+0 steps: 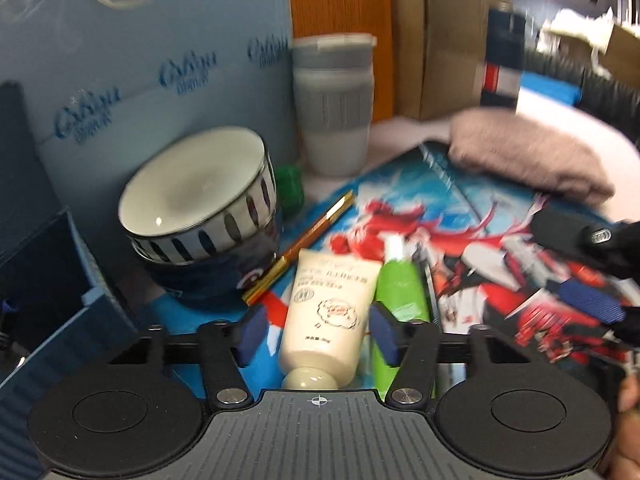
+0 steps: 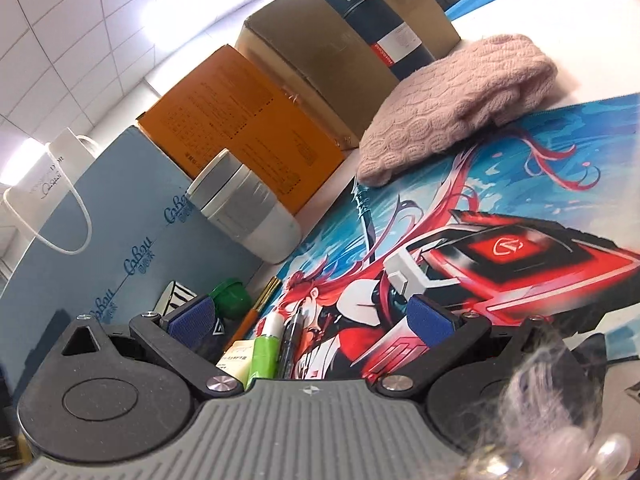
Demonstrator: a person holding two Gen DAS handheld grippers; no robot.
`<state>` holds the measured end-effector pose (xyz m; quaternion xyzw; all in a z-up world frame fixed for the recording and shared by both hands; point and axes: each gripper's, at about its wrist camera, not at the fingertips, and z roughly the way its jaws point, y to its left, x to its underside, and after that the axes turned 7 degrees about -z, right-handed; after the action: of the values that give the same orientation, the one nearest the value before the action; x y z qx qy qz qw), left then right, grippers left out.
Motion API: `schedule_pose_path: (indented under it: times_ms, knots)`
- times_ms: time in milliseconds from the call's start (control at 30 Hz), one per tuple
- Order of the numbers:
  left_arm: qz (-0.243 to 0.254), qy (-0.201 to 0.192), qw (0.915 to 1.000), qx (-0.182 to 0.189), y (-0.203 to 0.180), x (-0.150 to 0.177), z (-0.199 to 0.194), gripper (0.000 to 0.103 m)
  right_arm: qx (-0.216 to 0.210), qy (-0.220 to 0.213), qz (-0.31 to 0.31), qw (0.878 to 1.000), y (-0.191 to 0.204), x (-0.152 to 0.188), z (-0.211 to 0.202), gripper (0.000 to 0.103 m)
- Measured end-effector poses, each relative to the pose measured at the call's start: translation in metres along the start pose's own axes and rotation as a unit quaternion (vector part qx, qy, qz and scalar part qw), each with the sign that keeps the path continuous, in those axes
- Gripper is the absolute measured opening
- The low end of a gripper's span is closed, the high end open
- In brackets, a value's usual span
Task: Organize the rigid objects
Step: 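Grasp the white hand-cream tube with the left gripper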
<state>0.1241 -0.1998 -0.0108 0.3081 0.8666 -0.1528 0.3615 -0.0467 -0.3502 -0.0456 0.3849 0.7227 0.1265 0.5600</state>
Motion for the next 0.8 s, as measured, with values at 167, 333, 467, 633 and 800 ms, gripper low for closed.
schedule_pose_path:
  times_ms: [167,333,467,633,800]
  knots:
    - [-0.002,0.03,0.9995,0.011,0.0,-0.004,0.019,0.049,-0.01,0.009,0.003,1.0,0.0,0.001,0.002,0.103]
    - [-0.008,0.022,0.9997,0.009,-0.005,-0.007,0.025,0.05,-0.013,0.011,0.003,1.0,0.001,0.002,0.002,0.103]
    - [-0.018,0.013,0.9997,0.012,-0.007,-0.009,0.029,0.05,-0.015,0.015,0.002,1.0,0.001,0.002,0.002,0.103]
    - [-0.004,0.013,0.9998,0.013,-0.008,-0.01,0.03,0.05,-0.014,0.018,0.002,1.0,0.001,0.002,0.003,0.103]
    - [-0.012,0.018,0.9994,0.028,-0.003,-0.009,0.026,0.049,-0.011,0.018,-0.004,1.0,0.002,0.003,0.004,0.103]
